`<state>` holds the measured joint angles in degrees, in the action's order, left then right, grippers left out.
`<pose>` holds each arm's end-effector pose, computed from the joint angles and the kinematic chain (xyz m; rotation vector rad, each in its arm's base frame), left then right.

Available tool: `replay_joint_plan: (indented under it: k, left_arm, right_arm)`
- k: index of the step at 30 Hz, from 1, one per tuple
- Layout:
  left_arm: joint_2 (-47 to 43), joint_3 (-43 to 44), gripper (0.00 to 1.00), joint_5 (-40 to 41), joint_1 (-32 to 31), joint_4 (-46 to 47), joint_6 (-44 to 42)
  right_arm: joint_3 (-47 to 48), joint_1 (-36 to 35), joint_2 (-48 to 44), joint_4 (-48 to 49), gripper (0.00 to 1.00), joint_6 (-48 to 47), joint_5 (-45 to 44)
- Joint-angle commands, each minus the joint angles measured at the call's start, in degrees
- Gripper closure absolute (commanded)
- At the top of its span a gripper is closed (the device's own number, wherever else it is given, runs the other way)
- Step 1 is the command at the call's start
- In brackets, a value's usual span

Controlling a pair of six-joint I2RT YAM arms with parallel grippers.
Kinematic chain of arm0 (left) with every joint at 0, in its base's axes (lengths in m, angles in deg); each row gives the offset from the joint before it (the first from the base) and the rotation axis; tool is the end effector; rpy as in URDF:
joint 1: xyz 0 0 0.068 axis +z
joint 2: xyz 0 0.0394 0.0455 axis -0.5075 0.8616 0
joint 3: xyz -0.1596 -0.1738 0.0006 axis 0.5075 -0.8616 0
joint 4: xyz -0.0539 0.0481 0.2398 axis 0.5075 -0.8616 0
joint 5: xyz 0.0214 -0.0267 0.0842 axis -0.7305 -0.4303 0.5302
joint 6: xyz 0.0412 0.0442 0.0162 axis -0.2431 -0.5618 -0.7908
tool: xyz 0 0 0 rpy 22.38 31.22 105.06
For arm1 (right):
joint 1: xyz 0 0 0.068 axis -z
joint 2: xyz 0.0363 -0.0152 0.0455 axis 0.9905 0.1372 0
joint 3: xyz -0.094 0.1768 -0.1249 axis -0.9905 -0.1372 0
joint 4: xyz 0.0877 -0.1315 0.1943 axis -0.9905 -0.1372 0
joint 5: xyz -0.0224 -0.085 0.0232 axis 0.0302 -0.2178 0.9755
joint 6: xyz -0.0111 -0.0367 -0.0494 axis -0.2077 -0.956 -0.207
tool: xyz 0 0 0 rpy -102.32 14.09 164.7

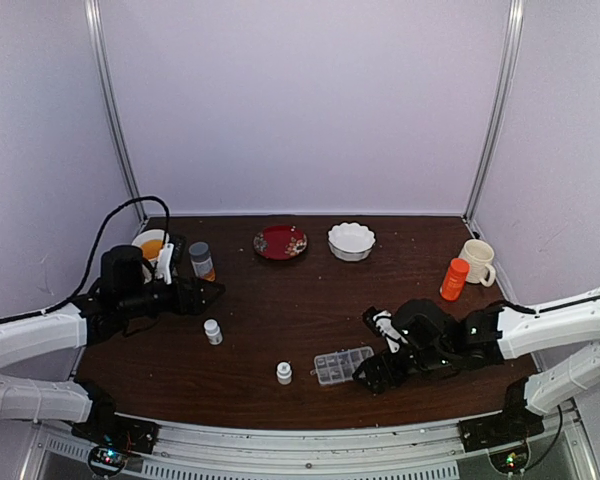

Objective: Sort the pills into containers
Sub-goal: Pick up the pill bottle from the center of the board.

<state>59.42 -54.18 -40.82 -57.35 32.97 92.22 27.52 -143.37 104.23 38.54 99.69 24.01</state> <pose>0.2104 -0.1244 0.1865 0.1795 2.0684 -0.9698 0.1140 0.2153 0.1383 -0.7723 2.4986 0.7253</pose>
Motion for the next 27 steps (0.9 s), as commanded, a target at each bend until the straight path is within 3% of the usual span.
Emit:
replay_joint_plan:
  k: [1, 9, 18, 22, 27]
  left_arm:
    - [-3.31, 0.42, 0.06, 0.17, -3.73, -3.64, 0.24]
    - [-6.71, -0.74, 0.07, 5.0, -11.49, -8.32, 0.92]
    - [-0.37, 5.27, 0.05, 22.52, -28.82, -14.69, 1.39]
    - [1.83, 5.61, 0.06, 25.07, -29.82, -14.59, 2.47]
    - [-1.57, 3.71, 0.06, 32.88, -29.46, -14.5, 4.76]
  right_arm:
    - [0.46, -2.82, 3.03, -1.28, 0.01, 4.45, -7.86]
    - [3.47, -5.24, 4.58, -2.08, 0.02, 6.69, -11.51]
    - [6.21, -5.52, 6.1, -4.3, 0.04, 8.49, -12.0]
    - [8.21, -6.09, 4.58, -2.22, 0.08, 6.16, -8.5]
    - [17.27, -9.82, 8.74, -6.19, 0.11, 2.42, -9.11]
